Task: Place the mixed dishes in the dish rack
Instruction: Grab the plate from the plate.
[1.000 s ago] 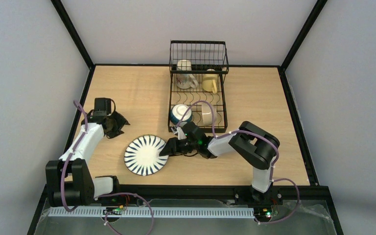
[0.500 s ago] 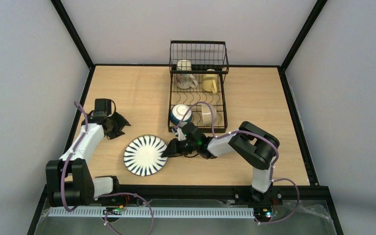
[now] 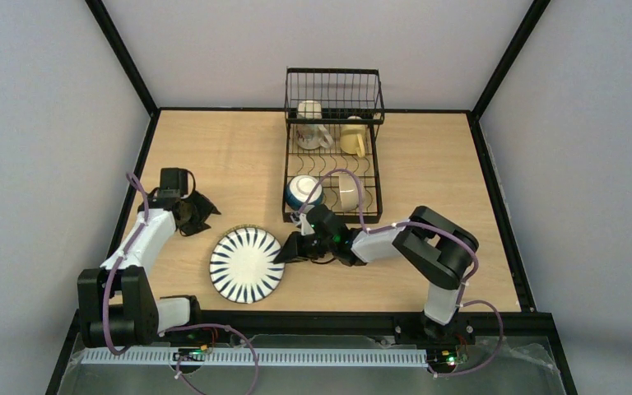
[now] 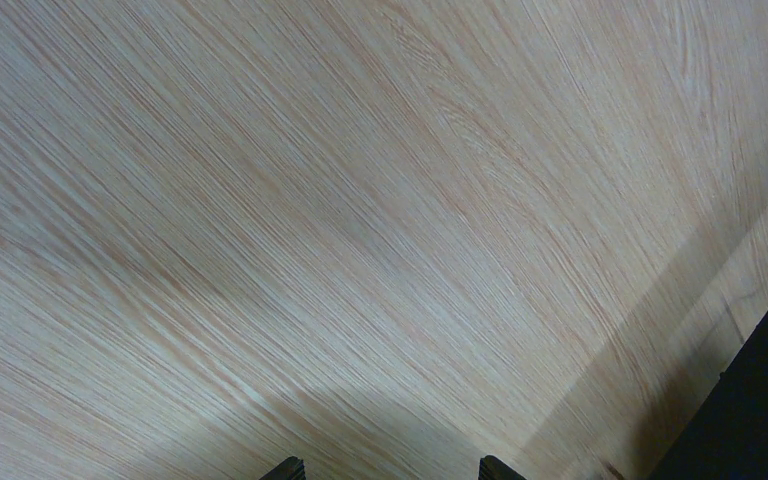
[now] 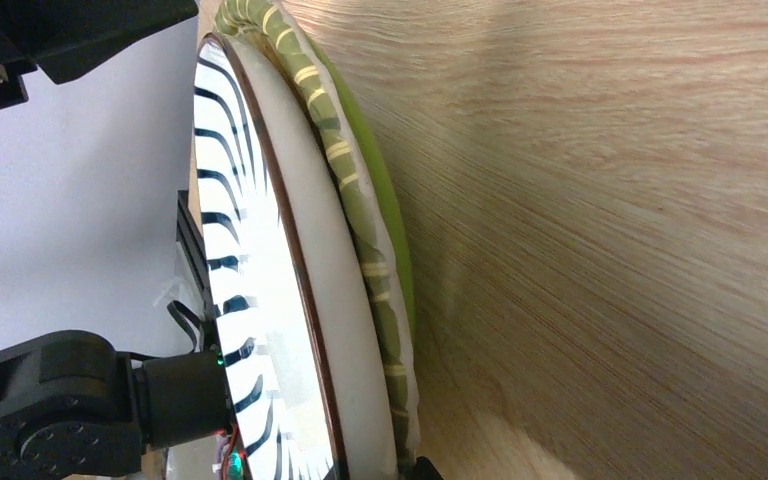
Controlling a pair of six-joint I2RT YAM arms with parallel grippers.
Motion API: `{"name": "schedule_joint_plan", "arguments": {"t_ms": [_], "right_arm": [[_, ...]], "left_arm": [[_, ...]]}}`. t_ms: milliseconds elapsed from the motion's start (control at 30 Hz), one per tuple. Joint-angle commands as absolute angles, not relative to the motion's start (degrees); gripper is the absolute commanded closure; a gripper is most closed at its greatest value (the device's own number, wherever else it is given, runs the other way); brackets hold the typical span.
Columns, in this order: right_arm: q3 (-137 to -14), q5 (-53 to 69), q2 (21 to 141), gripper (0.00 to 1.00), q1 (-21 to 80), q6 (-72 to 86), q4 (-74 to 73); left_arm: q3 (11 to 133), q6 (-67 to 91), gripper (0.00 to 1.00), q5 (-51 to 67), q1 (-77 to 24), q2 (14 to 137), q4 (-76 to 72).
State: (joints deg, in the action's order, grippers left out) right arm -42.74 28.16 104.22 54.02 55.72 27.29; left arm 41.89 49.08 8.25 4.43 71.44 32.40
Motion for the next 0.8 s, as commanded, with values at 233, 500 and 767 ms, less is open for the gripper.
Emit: {"name": "schedule_joint_plan", "arguments": {"t_ms": [233,500,767], "right_arm": [[-46.0,28.4,99.7,1.0,54.3,51.9,22.5],[-49.1,28.0,95.0,1.0,54.2,47.3,16.7],[-52.4,26.0,89.5,1.0,54.3,43.4,9.6]], "left_arm": [[41.9,48.6,0.01,8.8,4.7,71.7,32.4],[42.4,49.3,0.01,9.1,4.7,70.9,33.1],[42.1,49.8,0.01,9.5,5.3,68.7,33.8]]}}
